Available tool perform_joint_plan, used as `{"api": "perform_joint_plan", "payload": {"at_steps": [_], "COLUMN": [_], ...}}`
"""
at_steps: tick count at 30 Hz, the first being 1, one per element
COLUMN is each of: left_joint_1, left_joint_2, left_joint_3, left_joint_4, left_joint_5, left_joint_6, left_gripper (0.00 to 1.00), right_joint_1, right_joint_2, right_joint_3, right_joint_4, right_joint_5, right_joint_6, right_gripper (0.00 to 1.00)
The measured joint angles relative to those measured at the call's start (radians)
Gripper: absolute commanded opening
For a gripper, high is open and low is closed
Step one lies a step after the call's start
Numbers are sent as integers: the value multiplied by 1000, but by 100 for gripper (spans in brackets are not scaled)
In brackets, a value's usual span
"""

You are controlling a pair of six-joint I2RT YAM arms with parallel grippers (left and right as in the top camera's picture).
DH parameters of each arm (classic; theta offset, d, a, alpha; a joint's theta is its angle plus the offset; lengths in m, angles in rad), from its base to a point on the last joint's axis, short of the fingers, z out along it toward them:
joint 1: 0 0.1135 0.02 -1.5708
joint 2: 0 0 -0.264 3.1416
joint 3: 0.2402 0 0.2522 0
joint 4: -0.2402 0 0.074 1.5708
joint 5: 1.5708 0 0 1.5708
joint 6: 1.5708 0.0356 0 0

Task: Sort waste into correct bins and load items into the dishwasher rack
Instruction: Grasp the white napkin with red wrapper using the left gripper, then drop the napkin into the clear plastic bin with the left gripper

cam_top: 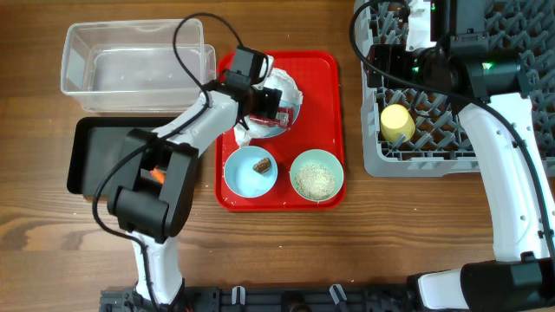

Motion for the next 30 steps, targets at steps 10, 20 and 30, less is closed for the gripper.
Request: {"api": "perform_joint_plan", "payload": {"at_steps": [10,20,30], "left_joint_1": [-1,-2,33], "left_joint_2": [28,14,-204], "left_joint_3": [1,101,308], "left_joint_4": [-24,-146,-255], "left_joint_5": [-4,-4,-8], "left_joint_6": [60,-38,-156], "left_gripper": [4,4,4], "right_joint_1": [0,0,0], "right_joint_2": [0,0,0], "right_joint_3": [0,0,0], "right_joint_4": [14,13,13], "right_joint_5": [0,0,0], "right_joint_6": [0,0,0], "right_gripper": [96,96,96]}}
